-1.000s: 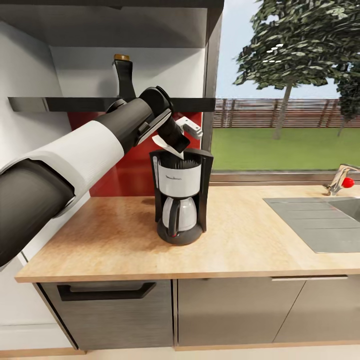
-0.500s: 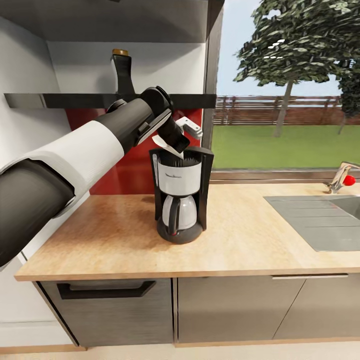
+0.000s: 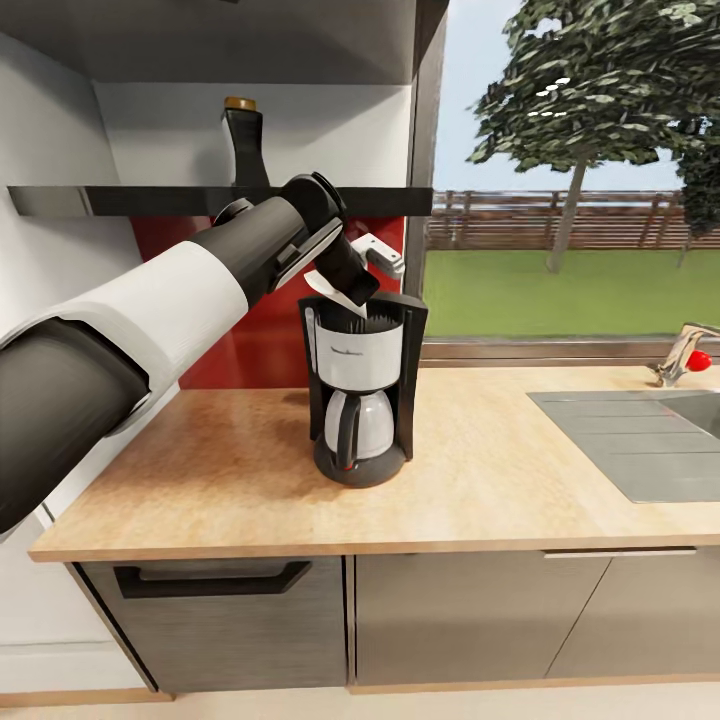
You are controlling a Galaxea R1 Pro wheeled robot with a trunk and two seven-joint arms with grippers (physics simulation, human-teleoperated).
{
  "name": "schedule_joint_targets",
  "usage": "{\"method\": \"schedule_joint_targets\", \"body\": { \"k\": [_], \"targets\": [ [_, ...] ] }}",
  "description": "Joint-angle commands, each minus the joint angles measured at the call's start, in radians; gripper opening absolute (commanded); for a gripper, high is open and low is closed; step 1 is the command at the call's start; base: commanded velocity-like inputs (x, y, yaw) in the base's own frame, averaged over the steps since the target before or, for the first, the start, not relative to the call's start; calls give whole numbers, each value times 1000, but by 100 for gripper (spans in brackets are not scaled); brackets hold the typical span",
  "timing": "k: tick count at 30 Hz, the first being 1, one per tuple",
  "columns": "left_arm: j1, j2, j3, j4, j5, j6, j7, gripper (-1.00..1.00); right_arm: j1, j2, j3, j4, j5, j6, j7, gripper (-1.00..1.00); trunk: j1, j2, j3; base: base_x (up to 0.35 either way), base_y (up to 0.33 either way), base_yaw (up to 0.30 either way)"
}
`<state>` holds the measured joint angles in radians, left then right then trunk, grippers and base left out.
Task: Set up a coffee station on the kitchen countertop: keep the coffee maker on the countertop, move the bottle of coffee from the kitchen shelf to the counter next to the coffee maker, place a paper coffee filter on top of the coffee maker, put the saucer next to the coffee maker with the coffee cup on the saucer, and place the electric kettle next to the coffee maker.
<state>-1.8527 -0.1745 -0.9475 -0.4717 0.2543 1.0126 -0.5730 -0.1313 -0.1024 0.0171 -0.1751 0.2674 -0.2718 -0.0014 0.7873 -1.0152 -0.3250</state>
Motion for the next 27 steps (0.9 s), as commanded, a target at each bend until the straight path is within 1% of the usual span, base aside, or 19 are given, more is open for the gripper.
{"method": "schedule_joint_targets", "body": {
  "k": [1,4,10,13,20,25,27],
  "targets": [
    [-2,0,-5,1,6,3,1,-100,-1,0,1,1,3,-3,0,100,4,-8,-4,0,0,0],
    [-2,0,-5,1,6,3,1,-100,-1,0,1,1,3,-3,0,100,15,-29,-14,0,0,0],
    [-2,0,-5,1,7,3,1,-100,-1,0,1,1,3,-3,0,100,15,-29,-14,0,0,0],
    [-2,0,-5,1,7,3,1,-100,-1,0,1,1,4,-3,0,100,27,-50,-23,0,0,0],
    [-2,0,-5,1,7,3,1,-100,-1,0,1,1,3,-3,0,100,27,-50,-23,0,0,0],
    [-2,0,-5,1,7,3,1,-100,-1,0,1,1,3,-3,0,100,46,-85,-39,0,0,0],
    [-2,0,-5,1,6,3,1,-100,-1,0,1,1,3,-3,0,100,46,-85,-39,0,0,0]
  ]
}}
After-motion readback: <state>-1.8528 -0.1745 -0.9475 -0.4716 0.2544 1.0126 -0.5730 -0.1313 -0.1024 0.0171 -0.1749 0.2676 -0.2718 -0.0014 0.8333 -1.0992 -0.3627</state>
